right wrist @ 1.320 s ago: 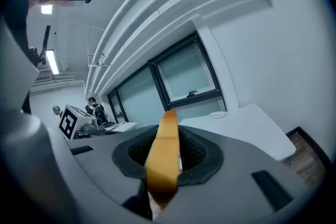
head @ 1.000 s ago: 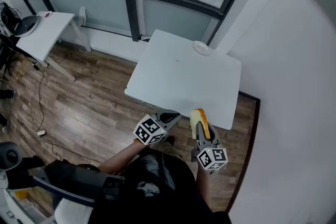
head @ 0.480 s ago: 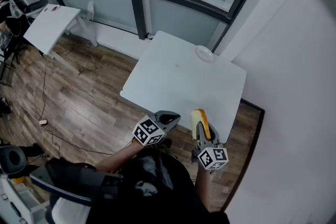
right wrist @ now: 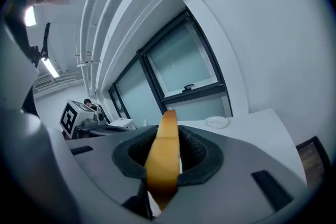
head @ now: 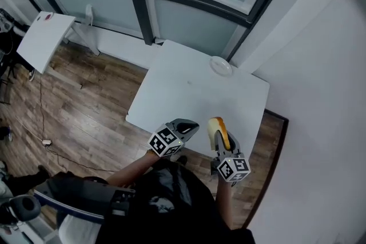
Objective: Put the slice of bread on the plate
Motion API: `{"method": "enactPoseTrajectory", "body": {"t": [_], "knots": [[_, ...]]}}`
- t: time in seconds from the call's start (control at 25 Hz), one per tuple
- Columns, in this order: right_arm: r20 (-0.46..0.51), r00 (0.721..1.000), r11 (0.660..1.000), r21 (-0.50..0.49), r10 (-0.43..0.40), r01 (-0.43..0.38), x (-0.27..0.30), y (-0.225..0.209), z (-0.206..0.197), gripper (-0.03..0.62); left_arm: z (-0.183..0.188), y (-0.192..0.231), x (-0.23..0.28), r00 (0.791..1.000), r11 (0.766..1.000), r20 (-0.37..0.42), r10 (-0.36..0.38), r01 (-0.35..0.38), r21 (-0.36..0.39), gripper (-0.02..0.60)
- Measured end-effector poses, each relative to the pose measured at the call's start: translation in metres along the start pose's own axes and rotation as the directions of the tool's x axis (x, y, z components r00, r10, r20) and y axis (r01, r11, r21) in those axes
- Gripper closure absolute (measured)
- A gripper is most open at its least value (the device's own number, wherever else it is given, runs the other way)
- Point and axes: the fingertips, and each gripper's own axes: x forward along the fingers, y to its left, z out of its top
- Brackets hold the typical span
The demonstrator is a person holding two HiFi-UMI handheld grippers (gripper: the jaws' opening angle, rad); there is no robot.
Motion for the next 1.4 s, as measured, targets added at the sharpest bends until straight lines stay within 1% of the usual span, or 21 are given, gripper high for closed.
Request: {"method": "enactPoseTrajectory", "body": {"t": [0.16,0.28,0.36,0.52,0.6,0.72,0.84,0.92,1.0,1.16,1.28,1.4], "knots": [[-0.033,0.999,1.0,-0.019,-0.02,0.019,0.043,-0.008,0.015,0.497,0.012,0.039,0.01,0.999,0.998,0.003,-0.045,0.045,-0.038,0.577],[-0.047,0.998,0.999,-0.032,-0.046,0.044,0.068,-0.015,0.024,0.497,0.021,0.066,0.017,0.998,0.997,-0.015,-0.061,0.061,-0.043,0.577],[-0.058,0.996,0.997,-0.051,-0.066,0.063,0.083,-0.025,0.024,0.497,0.026,0.083,0.025,0.998,0.997,-0.023,-0.06,0.059,-0.042,0.577],[-0.115,0.99,0.994,-0.075,-0.086,0.078,0.107,-0.049,0.01,0.497,0.025,0.111,0.046,0.999,0.997,-0.031,-0.031,0.029,-0.071,0.577],[-0.137,0.987,0.992,-0.097,-0.089,0.076,0.122,-0.062,0.009,0.497,0.026,0.127,0.058,1.0,0.995,-0.023,-0.011,0.009,-0.095,0.577],[-0.162,0.983,0.983,-0.173,-0.087,0.058,0.146,-0.086,0.013,0.497,0.031,0.147,0.072,0.999,0.989,-0.005,0.043,-0.044,-0.141,0.577],[-0.181,0.98,0.97,-0.24,-0.085,0.04,0.177,-0.114,0.022,0.497,0.036,0.161,0.087,0.997,0.985,-0.009,0.079,-0.08,-0.153,0.577],[-0.191,0.978,0.956,-0.293,-0.088,0.028,0.199,-0.133,0.03,0.497,0.036,0.17,0.099,0.996,0.985,-0.004,0.087,-0.087,-0.151,0.577],[-0.204,0.975,0.934,-0.357,-0.091,0.012,0.221,-0.154,0.034,0.497,0.03,0.181,0.112,0.995,0.982,-0.005,0.103,-0.102,-0.157,0.577],[-0.239,0.963,0.901,-0.434,-0.125,0.009,0.264,-0.197,0.034,0.497,0.009,0.207,0.131,0.986,0.971,-0.061,0.154,-0.162,-0.175,0.577],[-0.276,0.947,0.857,-0.516,-0.166,0.0,0.296,-0.223,0.028,0.497,0.007,0.22,0.146,0.984,0.967,-0.077,0.163,-0.175,-0.183,0.577],[-0.304,0.927,0.816,-0.579,-0.221,0.005,0.326,-0.239,0.021,0.497,0.005,0.234,0.16,0.981,0.964,-0.088,0.172,-0.186,-0.189,0.577]]}}
